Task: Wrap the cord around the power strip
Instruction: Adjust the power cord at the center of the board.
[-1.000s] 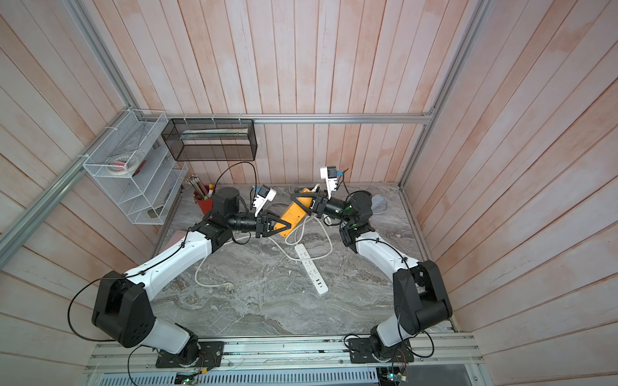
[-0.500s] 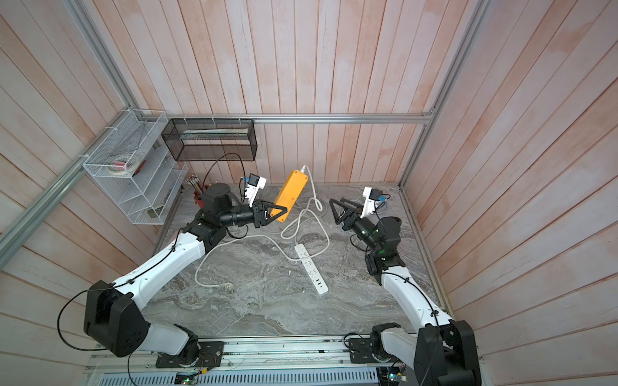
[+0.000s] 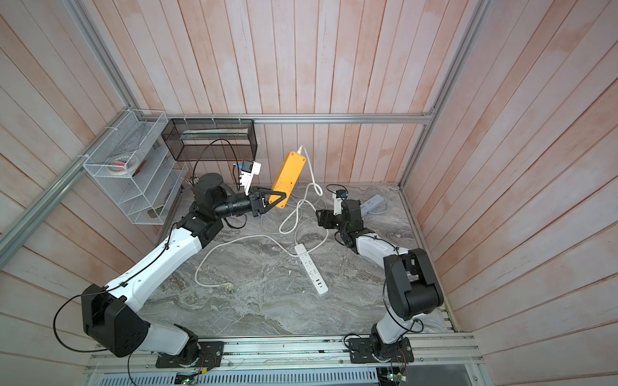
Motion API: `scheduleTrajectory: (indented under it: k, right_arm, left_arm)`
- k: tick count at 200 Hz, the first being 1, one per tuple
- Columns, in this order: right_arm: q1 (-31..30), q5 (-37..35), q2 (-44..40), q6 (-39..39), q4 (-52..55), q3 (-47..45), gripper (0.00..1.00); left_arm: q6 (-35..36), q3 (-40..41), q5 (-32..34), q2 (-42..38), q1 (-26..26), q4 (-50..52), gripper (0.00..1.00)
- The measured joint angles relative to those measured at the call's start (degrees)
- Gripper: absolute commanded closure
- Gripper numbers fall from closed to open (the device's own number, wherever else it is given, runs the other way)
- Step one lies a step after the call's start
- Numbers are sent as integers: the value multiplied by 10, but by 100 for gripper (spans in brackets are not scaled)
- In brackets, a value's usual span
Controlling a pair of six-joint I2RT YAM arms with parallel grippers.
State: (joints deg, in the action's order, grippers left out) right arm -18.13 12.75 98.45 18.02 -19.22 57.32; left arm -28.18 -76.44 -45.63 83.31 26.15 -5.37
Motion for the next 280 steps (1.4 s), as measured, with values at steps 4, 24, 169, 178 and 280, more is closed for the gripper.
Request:
scheduleTrajectory:
  k: [4, 24, 169, 178, 280]
  right_arm:
    - [-2, 1, 11, -4, 2, 11, 25]
    - [-19, 8, 72, -14, 12, 72, 47]
    - [149, -61, -100, 72, 172, -79, 95]
    - [149, -72, -96, 72, 195, -86, 93]
    - [72, -10, -243, -7, 167, -177, 19]
  left_arm:
    - [-1, -1, 0, 0, 0, 0, 100]
    - [-3, -9, 0, -2, -3, 1, 100]
    - [-136, 78, 103, -95, -295, -47, 100]
    - [-141, 84, 103, -94, -291, -47, 100]
    - [-72, 16, 33, -17, -146, -45, 100]
